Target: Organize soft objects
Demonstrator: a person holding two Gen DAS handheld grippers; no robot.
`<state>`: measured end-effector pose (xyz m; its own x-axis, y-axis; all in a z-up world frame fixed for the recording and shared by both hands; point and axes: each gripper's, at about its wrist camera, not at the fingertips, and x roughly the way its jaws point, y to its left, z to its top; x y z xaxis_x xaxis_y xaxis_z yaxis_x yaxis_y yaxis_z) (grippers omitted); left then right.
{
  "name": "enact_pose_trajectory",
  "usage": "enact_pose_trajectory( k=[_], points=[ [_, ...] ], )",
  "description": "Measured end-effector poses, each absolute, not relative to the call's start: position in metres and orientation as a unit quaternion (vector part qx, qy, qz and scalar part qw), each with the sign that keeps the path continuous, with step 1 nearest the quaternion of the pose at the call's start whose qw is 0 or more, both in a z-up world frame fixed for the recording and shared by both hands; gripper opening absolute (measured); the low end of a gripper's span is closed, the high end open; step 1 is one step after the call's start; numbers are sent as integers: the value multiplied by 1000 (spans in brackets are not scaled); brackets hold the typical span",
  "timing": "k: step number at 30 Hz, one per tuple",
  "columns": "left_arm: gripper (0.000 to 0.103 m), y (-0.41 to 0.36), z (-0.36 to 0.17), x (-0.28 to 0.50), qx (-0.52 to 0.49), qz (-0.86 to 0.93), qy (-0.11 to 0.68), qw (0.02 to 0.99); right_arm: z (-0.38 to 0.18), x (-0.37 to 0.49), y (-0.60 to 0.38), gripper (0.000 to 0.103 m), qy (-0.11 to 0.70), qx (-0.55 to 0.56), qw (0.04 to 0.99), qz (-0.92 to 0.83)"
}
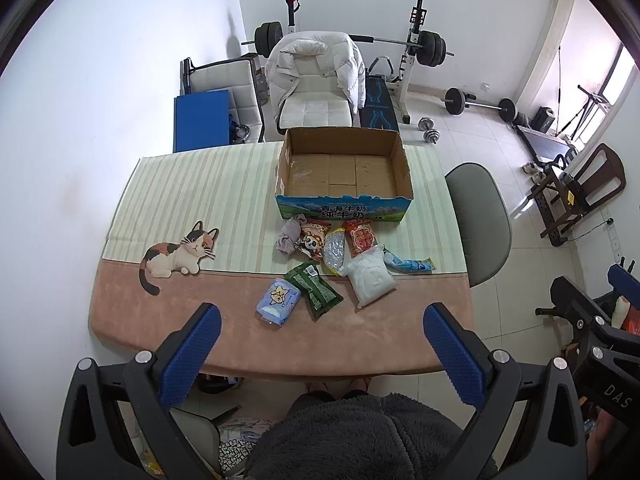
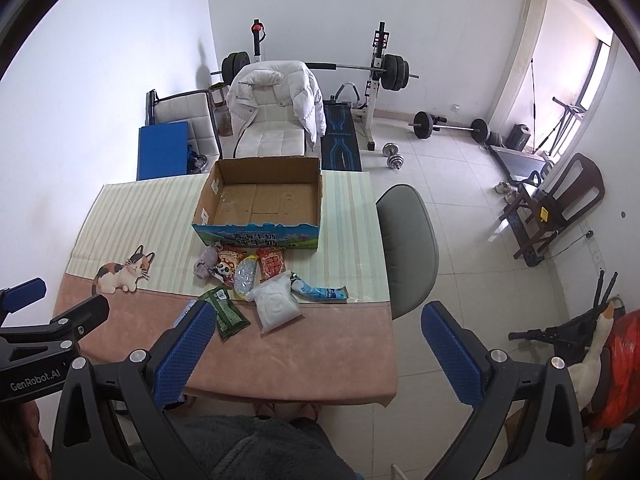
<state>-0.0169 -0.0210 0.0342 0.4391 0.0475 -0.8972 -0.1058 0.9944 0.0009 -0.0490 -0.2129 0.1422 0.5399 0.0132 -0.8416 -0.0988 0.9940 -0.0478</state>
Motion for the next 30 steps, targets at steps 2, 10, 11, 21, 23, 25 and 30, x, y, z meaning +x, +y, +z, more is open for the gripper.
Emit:
enact_pose_trajectory(
  k=[2, 10, 11, 21, 23, 25, 30],
  points=[
    [103, -21, 34, -17, -29, 44, 528, 848, 142, -50, -213, 103, 479, -44, 876, 31],
    [103, -25, 33, -17, -28, 42, 529, 847, 142, -48, -214, 103, 479, -44, 876, 29],
    [103, -25, 33, -17, -28, 42, 528, 848, 142, -49, -215, 103, 479, -43, 876, 29],
    [103, -29, 34, -15, -27, 42, 525, 850, 141, -48, -220, 103, 478, -40, 877, 29],
    [103, -28, 36, -11, -26, 43, 524, 850, 141, -49, -219, 103, 478, -39, 877, 30],
    [103, -28, 37, -10, -26, 42, 523, 851, 141, -49, -220, 103, 477, -39, 877, 29],
    [103, -28, 38, -10, -26, 43, 523, 851, 144, -46, -225, 103, 475, -39, 879, 29]
  ],
)
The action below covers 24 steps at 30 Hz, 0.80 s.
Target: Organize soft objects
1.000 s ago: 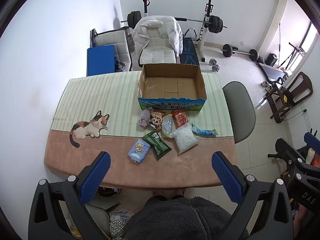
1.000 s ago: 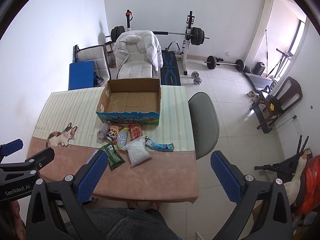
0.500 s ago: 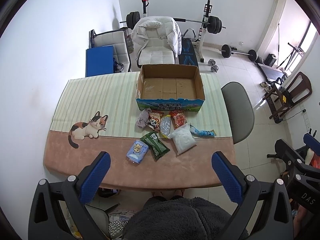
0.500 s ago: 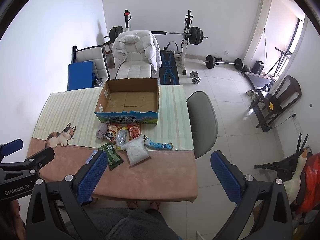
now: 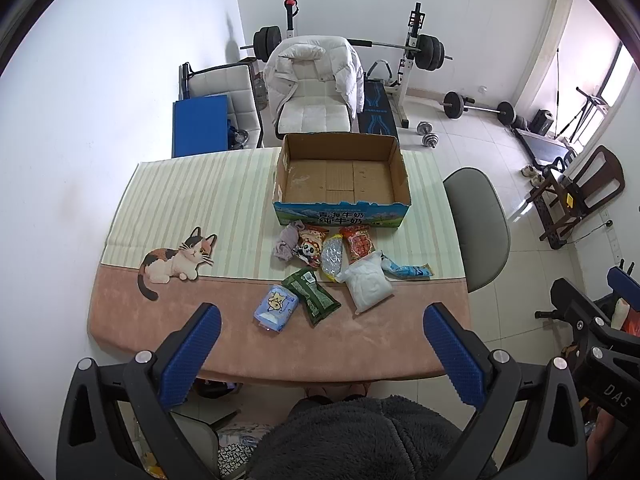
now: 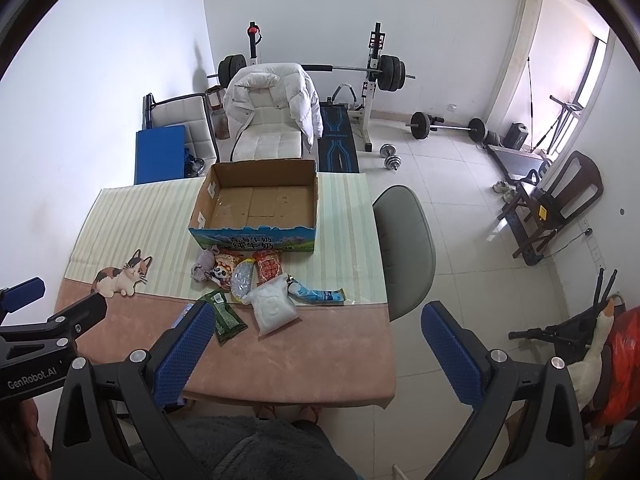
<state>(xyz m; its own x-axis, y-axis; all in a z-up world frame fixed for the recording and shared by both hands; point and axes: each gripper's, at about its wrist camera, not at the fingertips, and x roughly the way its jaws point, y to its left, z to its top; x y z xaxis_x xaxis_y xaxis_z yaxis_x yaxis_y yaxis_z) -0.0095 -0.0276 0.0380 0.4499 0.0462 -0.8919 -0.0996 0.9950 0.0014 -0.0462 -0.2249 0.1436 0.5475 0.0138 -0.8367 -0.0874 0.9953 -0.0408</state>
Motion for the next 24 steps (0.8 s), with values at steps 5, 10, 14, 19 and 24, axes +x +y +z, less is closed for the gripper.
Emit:
enact_pose_trajectory(
  k=[5, 10, 14, 19, 24],
  points=[
    [103, -27, 39, -7, -25, 43, 521, 852, 144, -46, -225, 103, 475, -40, 879, 28],
    [103, -26, 40, -8, -25, 44, 519, 853, 145, -43, -223, 103, 474, -41, 879, 28],
    [103, -25, 41, -7, -25, 44, 518, 854, 146, -42, -222, 103, 473, -42, 879, 30],
    [103, -25, 40, -8, -26, 43, 519, 853, 147, -39, -217, 103, 473, -39, 879, 32],
    [103, -12, 27, 10, -27, 53, 509, 859, 140, -36, -215, 103, 476, -34, 878, 31]
  ],
)
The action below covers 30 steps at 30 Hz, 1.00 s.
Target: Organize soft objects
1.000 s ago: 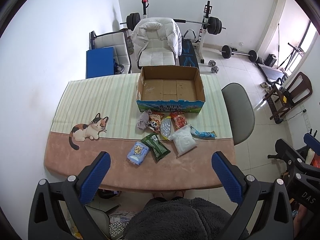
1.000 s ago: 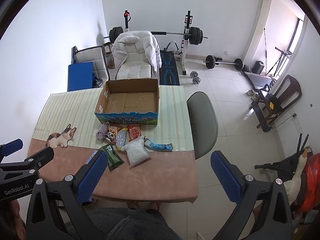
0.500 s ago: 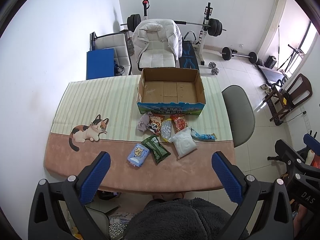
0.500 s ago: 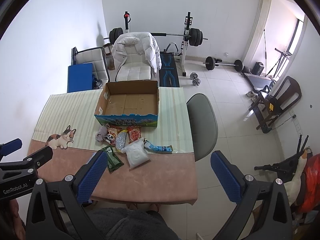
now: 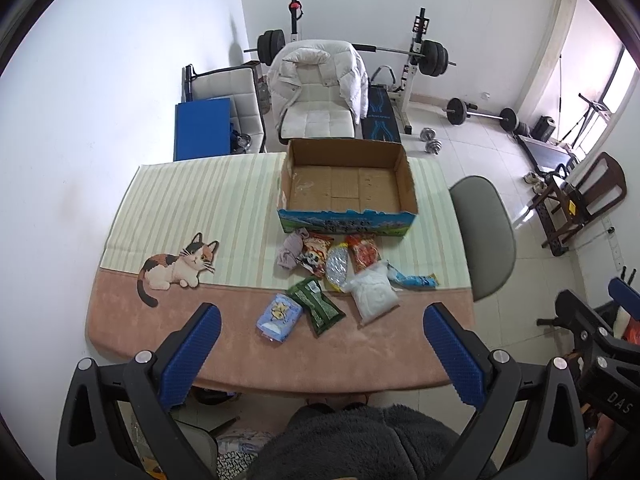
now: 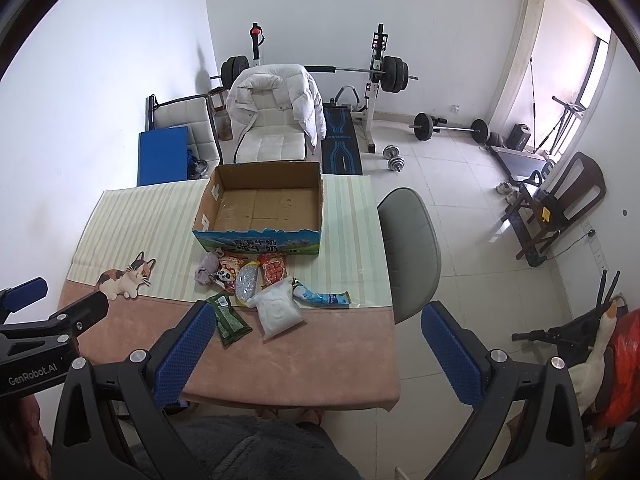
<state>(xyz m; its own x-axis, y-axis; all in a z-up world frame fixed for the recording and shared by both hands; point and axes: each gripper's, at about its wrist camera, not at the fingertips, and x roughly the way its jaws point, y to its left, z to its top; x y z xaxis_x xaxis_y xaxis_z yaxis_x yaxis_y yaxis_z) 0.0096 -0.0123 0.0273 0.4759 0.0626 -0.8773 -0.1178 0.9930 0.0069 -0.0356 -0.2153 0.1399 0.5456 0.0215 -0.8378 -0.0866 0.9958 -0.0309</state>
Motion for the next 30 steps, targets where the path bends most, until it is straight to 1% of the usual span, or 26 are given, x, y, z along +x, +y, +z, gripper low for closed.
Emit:
enact_pose_trajectory(
  k=[3, 7, 10, 14, 19, 22, 26, 30],
  points=[
    [103, 4, 2, 24, -35, 65, 520, 851, 117, -22, -214, 103, 489, -27, 872, 29],
    [103, 31, -51, 49, -39, 85, 558, 825, 63, 10, -212, 103, 538, -12, 842, 39],
    [103, 54, -104, 64, -43, 99, 598, 795, 11, 35, -206, 103, 570, -7, 820, 50],
    [103, 82, -189, 81, -49, 111, 658, 744, -69, 69, -185, 103, 614, -33, 786, 66],
    [103, 103, -283, 97, -26, 100, 700, 706, -176, 114, -147, 103, 663, -77, 738, 101],
    [102, 100, -327, 107, 9, 67, 722, 689, -238, 135, -125, 103, 689, -108, 707, 116],
    [102, 87, -378, 116, 52, 4, 751, 658, -302, 157, -101, 103, 709, -154, 677, 124],
    [101, 72, -424, 122, 80, -30, 775, 626, -342, 166, -95, 103, 737, -148, 646, 135]
  ],
)
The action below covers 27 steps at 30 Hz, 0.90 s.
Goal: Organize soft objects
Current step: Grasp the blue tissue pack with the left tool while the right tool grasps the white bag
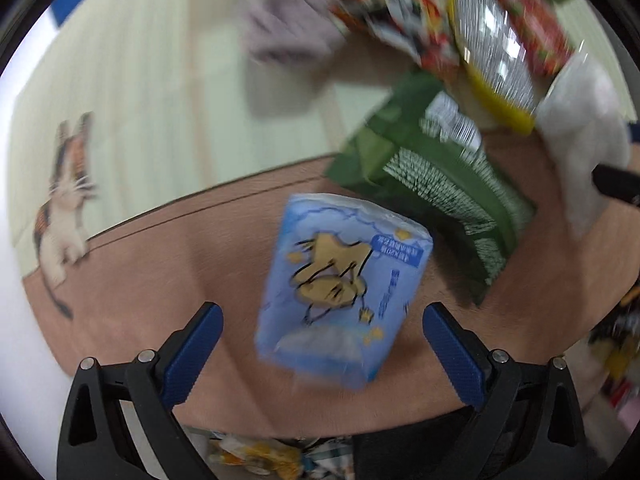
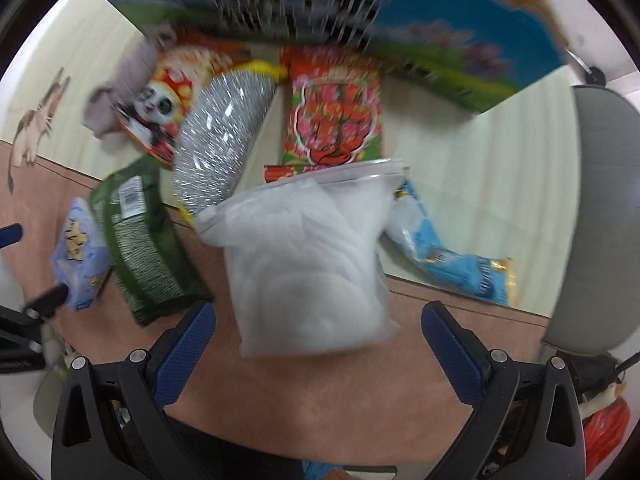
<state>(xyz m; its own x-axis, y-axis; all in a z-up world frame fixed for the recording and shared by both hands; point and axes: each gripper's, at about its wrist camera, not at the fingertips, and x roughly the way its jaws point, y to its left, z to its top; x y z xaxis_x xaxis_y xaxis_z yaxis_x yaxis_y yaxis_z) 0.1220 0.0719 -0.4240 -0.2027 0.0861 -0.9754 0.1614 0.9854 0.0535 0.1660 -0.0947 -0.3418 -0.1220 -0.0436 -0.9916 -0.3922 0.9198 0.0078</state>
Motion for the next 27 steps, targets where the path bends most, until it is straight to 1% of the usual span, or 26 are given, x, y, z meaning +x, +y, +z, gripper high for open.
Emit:
enact_pose_trajectory(
  k=[1, 2, 3, 6, 8, 10, 11, 12, 16, 18, 20, 23, 27],
  points=[
    [92, 71, -430, 123, 80, -32, 777, 623, -348, 167, -94, 103, 741, -143, 642, 137],
    [75, 71, -436, 123, 77, -31, 781, 619, -356, 169, -93, 103, 746, -140, 636, 138],
    [70, 71, -438, 122, 69, -32, 784, 616, -363, 170, -91, 103, 751, -137, 631, 140],
    [68, 84, -440, 123, 9, -17, 784, 620, -386, 173, -87, 103, 758, -150, 621, 134],
    [63, 95, -437, 123, -33, 1, 782, 623, -398, 174, -84, 103, 760, -157, 617, 128],
    [62, 105, -436, 121, -72, 16, 781, 620, -405, 179, -84, 102, 763, -150, 617, 121],
    [61, 109, -435, 119, -86, 22, 780, 619, -407, 180, -84, 101, 765, -141, 618, 116],
    [61, 113, -432, 117, -95, 27, 779, 619, -408, 180, -84, 97, 767, -130, 619, 109],
    [54, 118, -427, 111, -103, 36, 772, 626, -410, 177, -85, 87, 775, -105, 617, 87],
    [50, 123, -418, 106, -107, 38, 770, 628, -411, 171, -84, 84, 774, -96, 621, 78],
    [46, 133, -402, 103, -110, 40, 766, 632, -409, 164, -85, 78, 772, -82, 627, 64],
    [44, 142, -385, 102, -114, 42, 757, 642, -402, 155, -94, 74, 774, -51, 629, 51],
    [43, 161, -347, 94, -127, 40, 746, 653, -392, 137, -100, 73, 769, -3, 638, 44]
  ],
)
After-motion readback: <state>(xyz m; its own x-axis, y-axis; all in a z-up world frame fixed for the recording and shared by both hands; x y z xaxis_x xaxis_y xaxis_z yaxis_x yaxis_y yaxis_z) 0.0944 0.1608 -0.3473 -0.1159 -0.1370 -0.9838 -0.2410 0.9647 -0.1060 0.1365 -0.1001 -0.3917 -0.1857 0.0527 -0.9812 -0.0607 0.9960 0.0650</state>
